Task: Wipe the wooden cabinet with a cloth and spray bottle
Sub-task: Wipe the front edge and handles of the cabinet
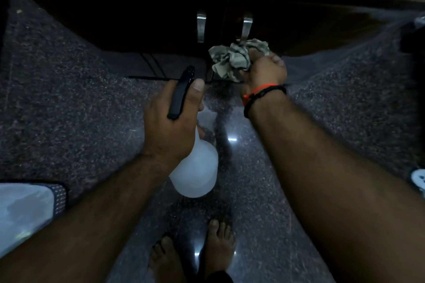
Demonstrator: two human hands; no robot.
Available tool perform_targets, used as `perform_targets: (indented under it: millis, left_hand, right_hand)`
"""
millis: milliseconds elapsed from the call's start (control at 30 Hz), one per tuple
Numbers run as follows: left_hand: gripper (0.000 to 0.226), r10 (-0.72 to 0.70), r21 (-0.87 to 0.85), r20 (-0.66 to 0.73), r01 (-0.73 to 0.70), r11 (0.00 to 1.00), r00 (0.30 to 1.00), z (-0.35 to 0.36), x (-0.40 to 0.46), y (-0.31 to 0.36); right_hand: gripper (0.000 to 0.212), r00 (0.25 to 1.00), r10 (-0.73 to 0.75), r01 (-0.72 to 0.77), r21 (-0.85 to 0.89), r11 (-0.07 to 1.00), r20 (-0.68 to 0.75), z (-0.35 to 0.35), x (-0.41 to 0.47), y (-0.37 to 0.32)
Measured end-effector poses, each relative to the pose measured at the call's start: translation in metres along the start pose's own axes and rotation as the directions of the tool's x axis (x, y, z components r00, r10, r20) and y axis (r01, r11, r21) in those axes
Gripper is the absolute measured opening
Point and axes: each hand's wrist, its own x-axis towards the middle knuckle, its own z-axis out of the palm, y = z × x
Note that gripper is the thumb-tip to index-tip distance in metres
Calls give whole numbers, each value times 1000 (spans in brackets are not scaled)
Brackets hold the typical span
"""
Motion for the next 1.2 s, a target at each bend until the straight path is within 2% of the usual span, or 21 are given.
perform_targets:
  millis: [67, 200, 367, 467, 567, 667, 767, 833, 967, 1100, 1200]
  left_hand:
    - [49, -24, -27, -5, 24, 999, 1000, 3, 0, 6]
    - [64, 21, -10, -12, -21, 1000, 1000, 7, 0, 20]
    - [63, 58, -10, -22, -58, 998, 998, 3, 3, 25]
    - [63, 57, -16, -45, -58, 998, 997, -2, 4, 22]
    - [63, 51, -12, -46, -52, 999, 998, -5, 2, 19]
    - [64, 40, 22, -61, -39, 999, 997, -9, 0, 14]
    - [64, 24, 12, -64, -23, 1000, 998, -13, -1, 10]
    - [62, 7, 0, -60, -7, 1000, 998, -15, -2, 9]
    - [62, 3, -5, -64, -3, 1000, 998, -22, -2, 3]
    - [62, -13, -14, -64, 12, 1000, 998, -28, -1, -2]
    - [63, -23, -20, -73, 22, 1000, 997, -31, 0, -4]
  right_hand:
    - [31, 999, -45, 44, 23, 999, 15, 0, -8, -14]
    - [33, 976, -211, 209, 33, 977, 54, 5, -31, -30]
    - [25, 920, -377, 386, -79, 919, 111, 16, -53, -28]
    - [29, 834, -524, 552, -312, 773, 176, 17, -58, -20]
    - [27, 751, -603, 656, -400, 640, 269, 22, -59, -14]
    - [24, 742, -619, 664, -406, 628, 257, 29, -58, -8]
    - [21, 721, -613, 689, -426, 586, 323, 29, -59, 0]
    - [19, 734, -581, 676, -468, 570, 353, 31, -57, 7]
    - [21, 827, -459, 562, -527, 638, 325, 34, -51, 19]
    - [15, 938, -240, 345, -625, 700, 250, 29, -36, 25]
    - [22, 967, -186, 253, -564, 786, 174, 32, -34, 27]
